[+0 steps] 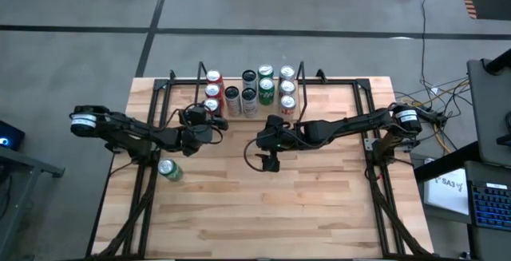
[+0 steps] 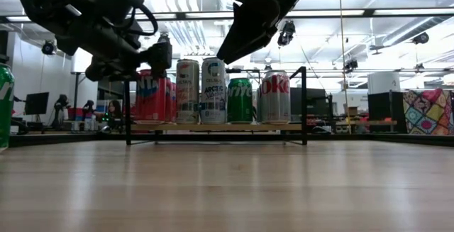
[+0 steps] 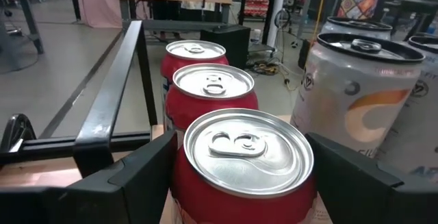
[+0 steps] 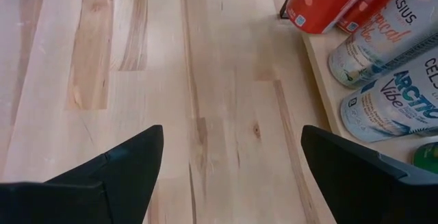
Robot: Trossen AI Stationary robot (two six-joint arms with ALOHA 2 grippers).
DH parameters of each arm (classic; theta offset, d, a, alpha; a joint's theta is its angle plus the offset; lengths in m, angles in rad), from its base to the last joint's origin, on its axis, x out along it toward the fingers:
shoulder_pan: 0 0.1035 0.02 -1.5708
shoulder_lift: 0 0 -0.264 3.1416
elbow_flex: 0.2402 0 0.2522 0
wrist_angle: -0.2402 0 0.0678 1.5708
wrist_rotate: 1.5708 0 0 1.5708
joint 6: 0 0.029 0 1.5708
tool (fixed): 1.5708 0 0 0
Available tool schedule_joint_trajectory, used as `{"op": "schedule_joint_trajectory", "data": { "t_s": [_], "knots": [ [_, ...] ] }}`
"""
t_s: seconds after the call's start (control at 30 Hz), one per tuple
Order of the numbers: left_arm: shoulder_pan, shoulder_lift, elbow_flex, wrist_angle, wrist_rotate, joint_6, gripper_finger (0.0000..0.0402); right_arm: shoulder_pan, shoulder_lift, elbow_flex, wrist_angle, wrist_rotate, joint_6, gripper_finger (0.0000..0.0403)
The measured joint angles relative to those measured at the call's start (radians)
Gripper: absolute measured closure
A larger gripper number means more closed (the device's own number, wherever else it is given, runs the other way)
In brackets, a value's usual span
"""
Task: Sort soda cans
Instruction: Put the red soda can on the shelf and align it with the other red soda cans
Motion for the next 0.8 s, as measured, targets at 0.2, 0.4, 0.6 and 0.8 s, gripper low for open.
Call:
{"op": "schedule_joint_trajectory", "data": {
  "t_s": [0.2,0.4,0.6,0.8],
  "knots": [
    [0.000,0.005,0.000,0.008,-0.004,0.000,0.0110,0.000,0.000,0.000,0.000,0.000,-0.008,0.0069],
    [0.000,0.027,0.000,0.039,-0.019,0.000,0.0109,0.000,0.000,0.000,0.003,0.000,-0.012,0.0069],
    [0.002,0.061,0.001,0.094,-0.036,0.005,0.0109,0.000,0.000,0.000,0.002,0.000,-0.009,0.0069],
    [0.002,0.068,0.002,0.101,-0.044,0.005,0.0105,0.000,0.000,0.000,0.000,-0.001,-0.009,0.0069]
  ]
}}
